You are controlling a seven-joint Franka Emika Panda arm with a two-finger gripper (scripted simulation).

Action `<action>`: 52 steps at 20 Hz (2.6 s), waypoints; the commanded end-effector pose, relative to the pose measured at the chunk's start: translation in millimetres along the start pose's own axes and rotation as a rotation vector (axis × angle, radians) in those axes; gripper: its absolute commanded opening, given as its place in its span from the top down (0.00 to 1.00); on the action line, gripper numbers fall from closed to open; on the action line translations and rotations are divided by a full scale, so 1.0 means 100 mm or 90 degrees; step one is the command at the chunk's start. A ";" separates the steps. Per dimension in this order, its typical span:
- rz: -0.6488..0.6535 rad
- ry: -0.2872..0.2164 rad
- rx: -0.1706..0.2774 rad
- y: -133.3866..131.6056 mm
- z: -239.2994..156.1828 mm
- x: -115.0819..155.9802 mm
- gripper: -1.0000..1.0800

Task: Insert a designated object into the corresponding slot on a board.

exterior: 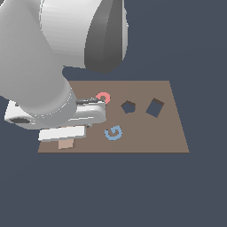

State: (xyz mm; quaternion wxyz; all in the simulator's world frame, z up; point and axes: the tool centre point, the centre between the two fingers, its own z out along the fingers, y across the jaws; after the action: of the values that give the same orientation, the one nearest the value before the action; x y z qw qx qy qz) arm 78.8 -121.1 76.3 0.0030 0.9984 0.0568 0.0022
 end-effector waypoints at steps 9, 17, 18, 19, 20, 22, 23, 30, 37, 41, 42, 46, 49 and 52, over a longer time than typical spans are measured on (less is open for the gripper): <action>-0.009 -0.002 0.004 0.30 0.24 0.16 0.04; -0.010 -0.003 0.004 0.33 0.27 0.18 0.04; -0.010 -0.003 0.004 0.33 0.27 0.18 0.04; -0.010 -0.003 0.004 0.33 0.28 0.18 0.04; -0.010 -0.003 0.004 0.33 0.30 0.18 0.04; -0.010 -0.003 0.004 0.33 0.37 0.18 0.04; -0.010 -0.003 0.004 0.33 0.40 0.18 0.04; -0.010 -0.003 0.004 0.33 0.47 0.19 1.00; -0.010 -0.003 0.004 0.33 0.47 0.19 1.00; -0.010 -0.003 0.004 0.33 0.42 0.19 1.00; -0.010 -0.003 0.004 0.33 0.42 0.19 1.00; -0.009 -0.003 0.004 0.32 0.44 0.18 1.00; -0.005 -0.003 0.004 0.29 0.44 0.16 1.00; 0.003 -0.003 0.004 0.25 0.43 0.12 1.00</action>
State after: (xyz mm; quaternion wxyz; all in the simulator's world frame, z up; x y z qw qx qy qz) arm 95.7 -146.9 32.4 -0.0002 0.9984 0.0572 -0.0010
